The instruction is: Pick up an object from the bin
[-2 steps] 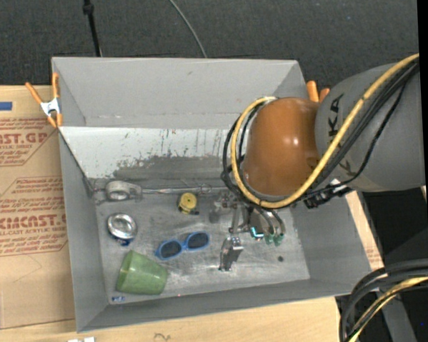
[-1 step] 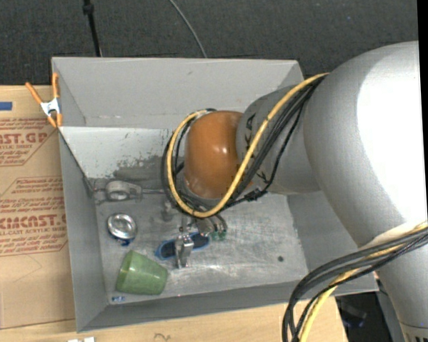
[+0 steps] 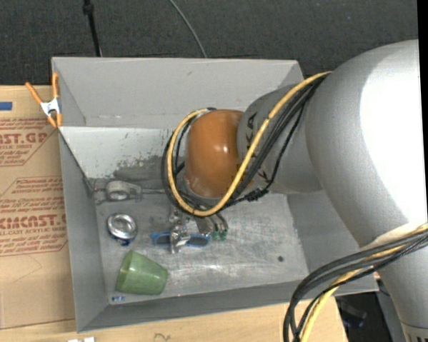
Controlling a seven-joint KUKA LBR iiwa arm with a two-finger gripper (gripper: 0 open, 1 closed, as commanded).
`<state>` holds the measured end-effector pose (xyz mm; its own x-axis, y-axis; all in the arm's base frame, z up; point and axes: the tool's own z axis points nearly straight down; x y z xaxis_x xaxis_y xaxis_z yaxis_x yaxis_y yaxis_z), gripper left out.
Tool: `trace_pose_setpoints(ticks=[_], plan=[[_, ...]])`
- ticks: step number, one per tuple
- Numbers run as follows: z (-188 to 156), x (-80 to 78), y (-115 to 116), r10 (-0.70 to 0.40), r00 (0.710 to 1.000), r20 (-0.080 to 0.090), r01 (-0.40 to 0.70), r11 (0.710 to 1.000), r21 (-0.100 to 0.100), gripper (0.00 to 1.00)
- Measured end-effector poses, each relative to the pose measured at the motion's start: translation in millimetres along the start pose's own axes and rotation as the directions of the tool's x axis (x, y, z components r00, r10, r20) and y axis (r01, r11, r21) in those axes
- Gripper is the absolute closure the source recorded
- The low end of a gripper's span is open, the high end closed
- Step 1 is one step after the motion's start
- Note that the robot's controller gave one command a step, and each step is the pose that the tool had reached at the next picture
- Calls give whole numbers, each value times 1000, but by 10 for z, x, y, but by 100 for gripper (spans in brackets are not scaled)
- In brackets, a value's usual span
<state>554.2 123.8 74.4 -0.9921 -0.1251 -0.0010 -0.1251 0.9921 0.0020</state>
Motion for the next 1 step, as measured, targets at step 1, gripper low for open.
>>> trace_pose_setpoints(ticks=[1], plan=[[-1514, 107, -27, -55, 998, 9, 55, 999, 2, 100]])
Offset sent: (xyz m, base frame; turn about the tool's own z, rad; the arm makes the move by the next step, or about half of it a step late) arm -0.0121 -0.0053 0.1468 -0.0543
